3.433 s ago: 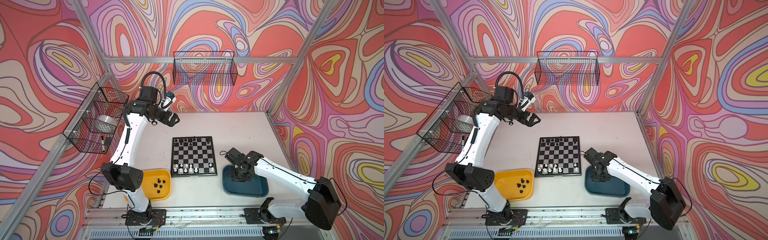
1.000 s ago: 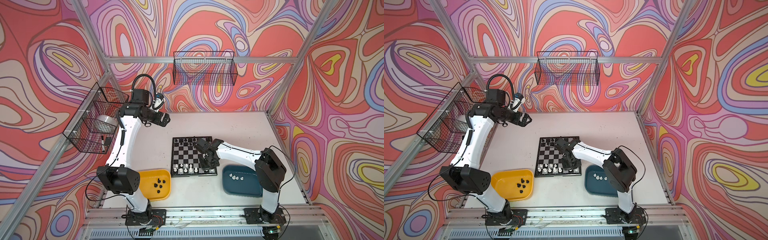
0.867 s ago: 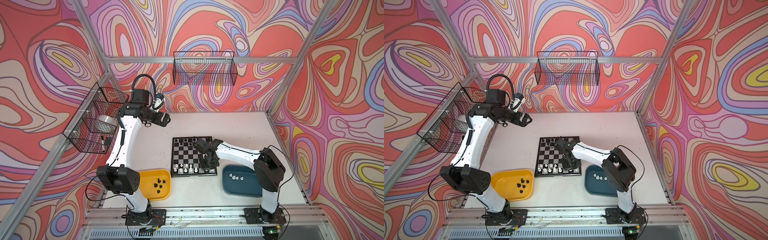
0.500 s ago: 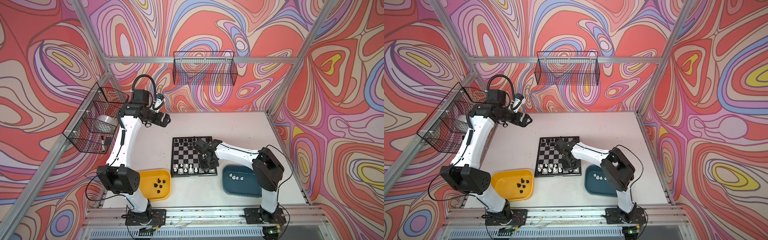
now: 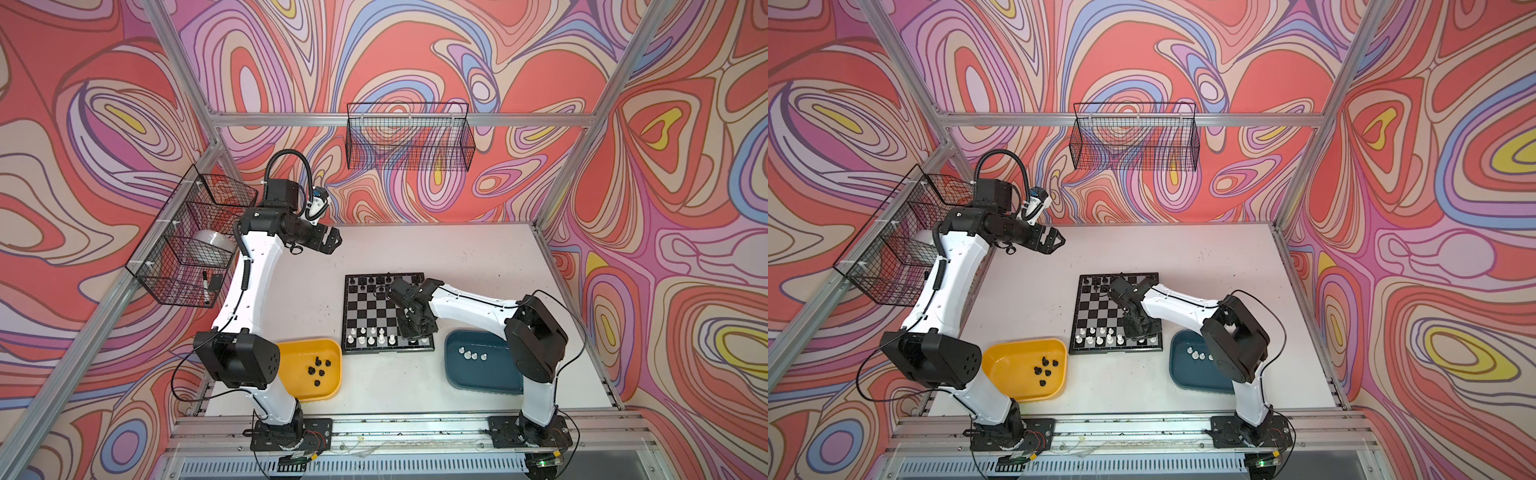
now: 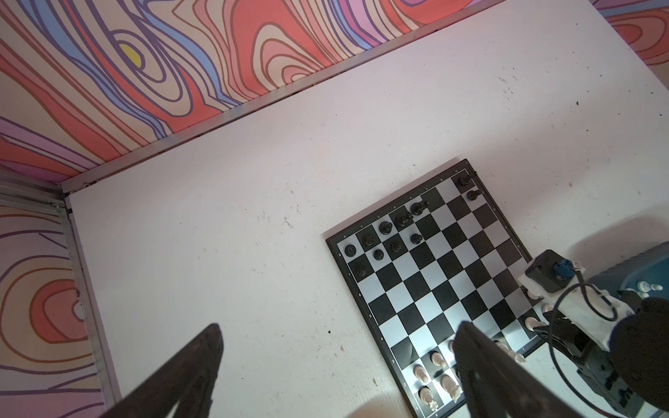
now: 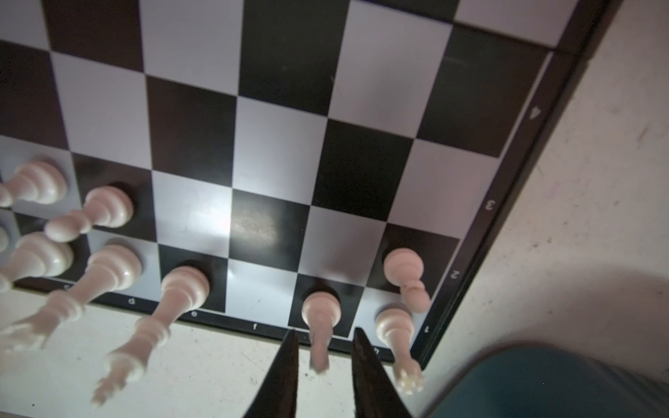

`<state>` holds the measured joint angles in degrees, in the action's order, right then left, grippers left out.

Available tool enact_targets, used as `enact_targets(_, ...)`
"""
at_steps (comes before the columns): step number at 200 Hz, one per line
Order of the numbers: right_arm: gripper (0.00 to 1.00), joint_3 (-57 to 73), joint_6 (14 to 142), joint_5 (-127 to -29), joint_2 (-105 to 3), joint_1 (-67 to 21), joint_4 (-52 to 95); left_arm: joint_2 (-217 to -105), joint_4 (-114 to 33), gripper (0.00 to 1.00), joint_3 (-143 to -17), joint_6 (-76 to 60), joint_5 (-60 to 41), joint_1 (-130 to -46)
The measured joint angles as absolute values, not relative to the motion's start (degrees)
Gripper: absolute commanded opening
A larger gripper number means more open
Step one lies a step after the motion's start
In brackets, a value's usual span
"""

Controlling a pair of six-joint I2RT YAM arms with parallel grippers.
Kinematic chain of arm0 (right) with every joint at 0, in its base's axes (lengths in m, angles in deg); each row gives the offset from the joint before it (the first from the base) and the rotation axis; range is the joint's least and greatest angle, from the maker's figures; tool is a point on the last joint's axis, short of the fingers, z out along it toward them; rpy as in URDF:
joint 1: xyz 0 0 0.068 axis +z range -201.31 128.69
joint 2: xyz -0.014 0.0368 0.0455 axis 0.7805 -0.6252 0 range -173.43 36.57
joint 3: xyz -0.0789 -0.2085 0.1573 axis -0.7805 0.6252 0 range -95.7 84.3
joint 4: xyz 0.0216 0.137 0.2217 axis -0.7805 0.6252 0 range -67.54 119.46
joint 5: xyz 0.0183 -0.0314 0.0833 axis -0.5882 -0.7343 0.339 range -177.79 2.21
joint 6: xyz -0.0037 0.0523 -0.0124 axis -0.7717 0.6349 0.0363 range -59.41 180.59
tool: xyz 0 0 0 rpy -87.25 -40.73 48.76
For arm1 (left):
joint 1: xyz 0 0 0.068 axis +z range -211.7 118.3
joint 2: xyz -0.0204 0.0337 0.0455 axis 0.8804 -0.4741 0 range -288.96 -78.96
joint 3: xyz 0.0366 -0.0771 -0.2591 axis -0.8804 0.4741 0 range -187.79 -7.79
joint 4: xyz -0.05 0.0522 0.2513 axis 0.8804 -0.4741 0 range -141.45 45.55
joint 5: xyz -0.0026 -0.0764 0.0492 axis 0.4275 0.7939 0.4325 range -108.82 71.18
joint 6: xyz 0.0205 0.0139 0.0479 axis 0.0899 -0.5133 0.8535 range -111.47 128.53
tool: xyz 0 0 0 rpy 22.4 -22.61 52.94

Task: Set up the chess pieces on the board
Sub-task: 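Lower the white piece onto its near-row square and open the right gripper, then move the right gripper back over the teal tray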

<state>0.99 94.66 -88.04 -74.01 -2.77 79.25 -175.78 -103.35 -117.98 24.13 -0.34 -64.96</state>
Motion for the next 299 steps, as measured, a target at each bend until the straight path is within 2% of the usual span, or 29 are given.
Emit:
enact_targets(41,0.24,-0.5,95.2,-88.2,-71.0,-2.4,80.1,-175.5,-103.4,1.00,-118.0,24.2,-1.7,-65.0)
enact_targets(97,0.19,-0.4,97.5,-93.7,-58.2,-3.1,84.8,-175.4,-104.7,1.00,-119.5,24.6,-1.2,-64.9)
enact_targets(164,0.18,18.3,102.3,-96.9,-41.7,-11.3,86.8,-175.5,-107.7,1.00,-121.8,25.9,3.8,-64.9)
enact_targets(240,0.18,30.2,104.7,-95.3,-39.9,-13.8,84.8,-177.4,-110.2,1.00,-122.7,28.0,9.3,-67.1)
enact_targets(299,0.21,32.4,104.8,-93.2,-40.2,-15.3,80.8,-177.4,-110.3,1.00,-122.7,28.0,9.5,-67.3)
